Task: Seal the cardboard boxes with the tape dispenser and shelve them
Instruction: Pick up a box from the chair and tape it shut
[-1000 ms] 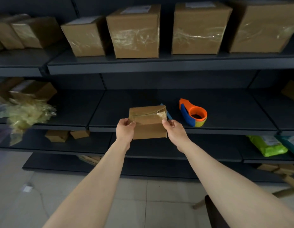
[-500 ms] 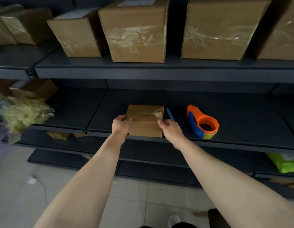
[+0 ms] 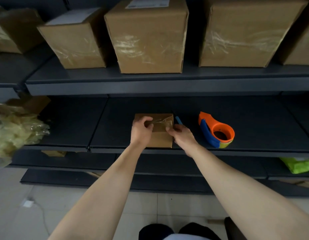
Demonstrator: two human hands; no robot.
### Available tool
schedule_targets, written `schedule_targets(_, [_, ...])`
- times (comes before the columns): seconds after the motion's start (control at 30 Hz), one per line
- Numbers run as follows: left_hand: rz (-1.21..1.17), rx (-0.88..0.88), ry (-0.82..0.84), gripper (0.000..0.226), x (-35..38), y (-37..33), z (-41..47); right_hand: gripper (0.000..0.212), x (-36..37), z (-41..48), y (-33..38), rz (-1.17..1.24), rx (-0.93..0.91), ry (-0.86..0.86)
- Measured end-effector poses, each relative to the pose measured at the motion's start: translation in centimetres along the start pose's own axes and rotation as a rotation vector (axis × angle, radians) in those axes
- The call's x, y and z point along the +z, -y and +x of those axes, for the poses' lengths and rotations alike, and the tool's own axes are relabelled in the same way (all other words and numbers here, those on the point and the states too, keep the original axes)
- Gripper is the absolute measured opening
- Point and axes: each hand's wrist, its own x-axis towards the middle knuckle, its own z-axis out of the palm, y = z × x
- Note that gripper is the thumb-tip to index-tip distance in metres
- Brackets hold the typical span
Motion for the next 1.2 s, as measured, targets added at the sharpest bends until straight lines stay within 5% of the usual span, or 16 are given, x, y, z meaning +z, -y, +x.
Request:
schedule_targets(0.33, [0.091, 0.193, 0.183, 0.033, 0.7, 1.0, 0.7, 0.056, 0.6, -0.2, -0.8, 0.141, 0.067, -0.029])
schedule_targets(0.43, [0.075, 0.184, 0.207, 0.032, 0.5, 1.2, 1.1, 0.038, 0.3, 0.3, 0.0, 0.224, 0.168, -0.081])
schedule_targets(0.83, [0.036, 0.155, 0.239, 0.038, 0.4, 1.1, 1.7, 0.024, 0.0, 1.5, -0.1, 0.237, 0.204, -0.084])
schedule_targets(1.2, [0.076, 0.122, 0.227, 0.037, 0.8, 0.7, 1.5, 0.045, -0.4, 1.1, -0.7, 0.285, 0.192, 0.024])
